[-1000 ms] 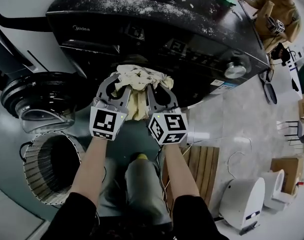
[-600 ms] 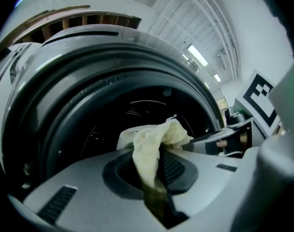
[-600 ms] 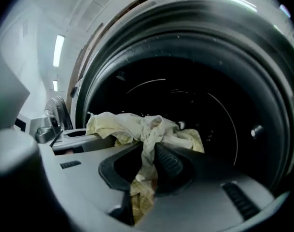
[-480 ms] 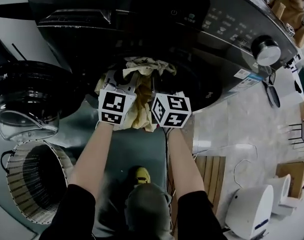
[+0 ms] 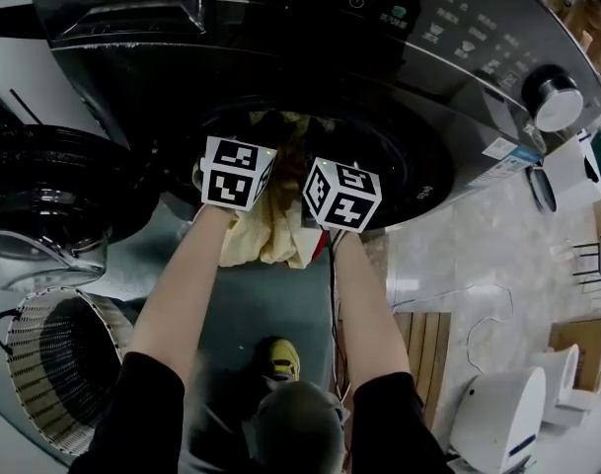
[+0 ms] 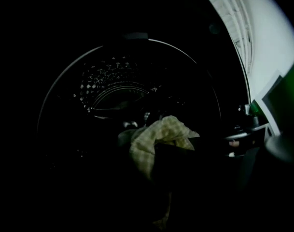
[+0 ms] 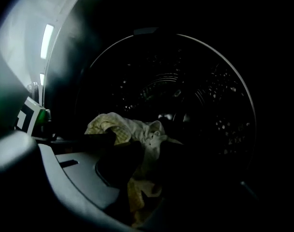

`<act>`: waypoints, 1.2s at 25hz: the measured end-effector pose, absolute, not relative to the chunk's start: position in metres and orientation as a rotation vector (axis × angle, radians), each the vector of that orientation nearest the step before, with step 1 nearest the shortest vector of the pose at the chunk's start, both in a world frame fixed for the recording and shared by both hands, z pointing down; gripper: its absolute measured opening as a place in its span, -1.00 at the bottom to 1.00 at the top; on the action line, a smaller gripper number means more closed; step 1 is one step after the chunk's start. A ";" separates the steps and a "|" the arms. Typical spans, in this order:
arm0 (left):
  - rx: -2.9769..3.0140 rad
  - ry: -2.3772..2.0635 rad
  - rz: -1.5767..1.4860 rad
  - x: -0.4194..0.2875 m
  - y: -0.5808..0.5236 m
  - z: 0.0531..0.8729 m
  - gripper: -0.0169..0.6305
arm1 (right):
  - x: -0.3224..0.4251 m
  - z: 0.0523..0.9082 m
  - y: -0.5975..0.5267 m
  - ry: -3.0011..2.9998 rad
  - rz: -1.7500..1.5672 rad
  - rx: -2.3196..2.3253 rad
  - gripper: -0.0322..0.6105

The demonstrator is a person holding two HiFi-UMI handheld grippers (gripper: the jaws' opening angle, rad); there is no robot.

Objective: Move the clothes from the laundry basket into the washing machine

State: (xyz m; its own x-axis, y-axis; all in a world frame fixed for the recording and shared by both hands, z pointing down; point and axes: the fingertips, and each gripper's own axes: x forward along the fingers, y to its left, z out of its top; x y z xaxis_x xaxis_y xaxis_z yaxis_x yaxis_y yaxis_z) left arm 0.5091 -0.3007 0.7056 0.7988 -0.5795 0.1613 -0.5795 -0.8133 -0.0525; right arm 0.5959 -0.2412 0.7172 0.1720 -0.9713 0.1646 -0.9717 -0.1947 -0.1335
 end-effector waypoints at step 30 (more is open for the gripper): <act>-2.966 0.872 -0.200 0.502 -0.256 0.680 -0.17 | 0.592 0.691 -0.194 -2.003 0.310 2.509 -0.48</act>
